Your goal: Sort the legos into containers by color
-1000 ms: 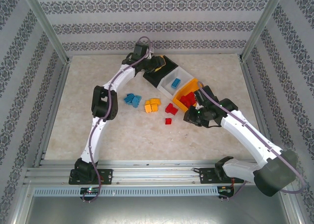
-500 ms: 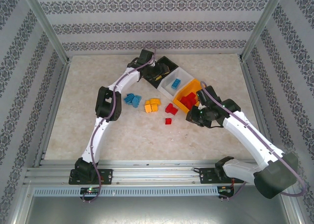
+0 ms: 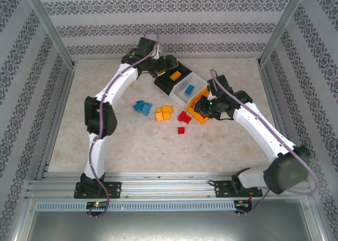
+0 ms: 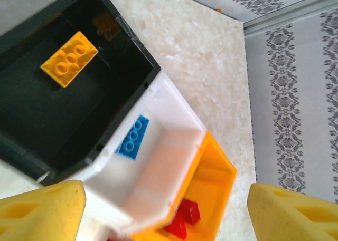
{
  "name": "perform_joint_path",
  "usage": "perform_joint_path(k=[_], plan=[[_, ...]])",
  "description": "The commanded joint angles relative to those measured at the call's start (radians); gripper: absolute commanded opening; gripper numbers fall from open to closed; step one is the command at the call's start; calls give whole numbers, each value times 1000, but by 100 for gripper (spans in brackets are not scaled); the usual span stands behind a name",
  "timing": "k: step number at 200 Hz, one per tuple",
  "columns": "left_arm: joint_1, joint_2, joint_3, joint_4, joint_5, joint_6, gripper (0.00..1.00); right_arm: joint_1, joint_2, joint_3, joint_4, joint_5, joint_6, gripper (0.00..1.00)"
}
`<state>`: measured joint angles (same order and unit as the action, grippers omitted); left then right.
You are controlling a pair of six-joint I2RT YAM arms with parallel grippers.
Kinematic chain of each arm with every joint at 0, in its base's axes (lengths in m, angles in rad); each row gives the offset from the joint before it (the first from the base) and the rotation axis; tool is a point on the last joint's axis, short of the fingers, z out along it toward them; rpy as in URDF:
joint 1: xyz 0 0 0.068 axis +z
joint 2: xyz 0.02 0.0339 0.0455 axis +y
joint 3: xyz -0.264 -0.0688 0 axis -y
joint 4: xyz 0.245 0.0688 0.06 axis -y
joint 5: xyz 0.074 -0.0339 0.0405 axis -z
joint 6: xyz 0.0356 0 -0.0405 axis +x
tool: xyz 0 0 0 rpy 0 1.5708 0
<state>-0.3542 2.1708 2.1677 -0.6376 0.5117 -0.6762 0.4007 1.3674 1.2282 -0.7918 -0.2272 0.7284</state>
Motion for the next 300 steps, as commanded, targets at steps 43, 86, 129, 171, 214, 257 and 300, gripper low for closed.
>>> perform_joint_path(k=[43, 86, 129, 171, 214, 257, 300], plan=[[20, -564, -652, -107, -158, 136, 88, -19, 364, 386, 111, -41, -75, 25], [19, -911, -1033, -169, -231, 101, 100, -35, 681, 760, 49, -50, -104, 25], [24, -1111, -1217, -238, -249, 30, 100, -40, 994, 1172, -76, -73, -110, 25], [27, -1211, -1299, -293, -248, 4, 100, -50, 1184, 1411, -129, -85, -71, 25], [28, -1242, -1296, -357, -279, 29, 100, -51, 1208, 1380, -94, -102, -40, 27], [28, -1282, -1291, -390, -316, 39, 100, -48, 1211, 1364, -96, -84, -34, 29], [30, -1307, -1278, -429, -341, 63, 100, -50, 1206, 1364, -103, -64, -20, 33]])
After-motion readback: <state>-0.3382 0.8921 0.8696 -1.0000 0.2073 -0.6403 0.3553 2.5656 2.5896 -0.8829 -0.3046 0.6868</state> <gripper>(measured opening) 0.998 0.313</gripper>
